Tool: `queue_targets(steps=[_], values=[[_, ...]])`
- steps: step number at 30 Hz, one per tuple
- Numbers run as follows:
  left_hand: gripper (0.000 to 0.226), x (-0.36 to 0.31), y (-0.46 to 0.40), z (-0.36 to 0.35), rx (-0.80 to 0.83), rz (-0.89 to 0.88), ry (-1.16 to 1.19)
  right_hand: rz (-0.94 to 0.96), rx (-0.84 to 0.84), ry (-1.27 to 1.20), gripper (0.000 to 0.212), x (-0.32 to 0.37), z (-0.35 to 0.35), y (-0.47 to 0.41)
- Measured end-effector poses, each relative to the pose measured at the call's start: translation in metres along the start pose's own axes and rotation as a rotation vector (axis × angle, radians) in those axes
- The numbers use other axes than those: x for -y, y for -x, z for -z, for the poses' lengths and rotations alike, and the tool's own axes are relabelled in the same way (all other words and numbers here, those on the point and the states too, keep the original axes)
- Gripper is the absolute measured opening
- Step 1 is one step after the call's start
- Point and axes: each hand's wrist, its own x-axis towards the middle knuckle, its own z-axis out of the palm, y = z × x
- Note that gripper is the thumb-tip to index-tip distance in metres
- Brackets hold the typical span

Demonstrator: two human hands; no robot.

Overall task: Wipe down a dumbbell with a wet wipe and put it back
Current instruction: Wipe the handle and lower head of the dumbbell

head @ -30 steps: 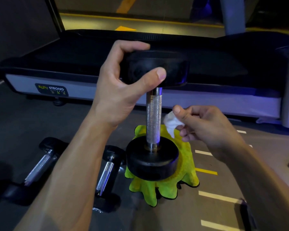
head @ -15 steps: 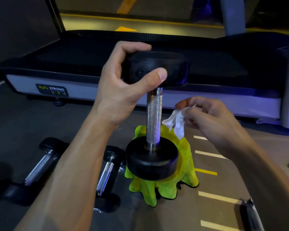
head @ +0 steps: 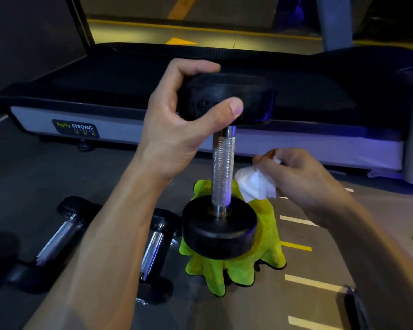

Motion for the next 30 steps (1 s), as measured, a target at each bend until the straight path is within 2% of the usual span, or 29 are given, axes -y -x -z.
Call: queue_targets(steps=[1,4,6,10,13,15,18,22,26,30], values=[[0.048,0.0,0.0,0.0,-0.001,-0.001,-0.002,0.011,0.005,0.004,0.038,-0.001,0.001,0.0],[0.049,0.001,0.001,0.0,0.001,-0.001,-0.001,-0.02,-0.015,-0.035,0.02,-0.003,0.003,-0.001],[0.049,0.0,0.001,0.0,0.001,-0.005,-0.002,-0.021,-0.034,-0.026,0.017,-0.004,0.003,-0.002],[0.049,0.0,0.0,0.0,0.001,-0.005,-0.003,0.146,-0.125,0.365,0.017,0.003,0.006,-0.003],[0.049,0.0,0.001,0.0,0.009,0.002,0.001,0.15,-0.2,0.469,0.031,0.009,0.006,-0.007],[0.05,0.0,0.001,0.0,0.011,0.004,0.0,0.104,-0.188,0.368,0.037,0.007,0.005,-0.01],[0.048,0.0,0.001,0.0,0.01,0.006,-0.004,0.027,-0.101,0.242,0.034,0.006,0.005,-0.008],[0.044,0.003,0.001,0.0,0.019,0.01,-0.012,-0.056,0.039,-0.167,0.023,-0.002,0.003,-0.007],[0.046,0.001,0.0,0.0,0.017,0.006,-0.002,-0.118,0.02,-0.531,0.021,0.002,-0.001,-0.003],[0.049,-0.001,0.001,0.0,0.016,0.01,0.011,-0.02,-0.033,-0.737,0.027,0.019,-0.005,0.001]])
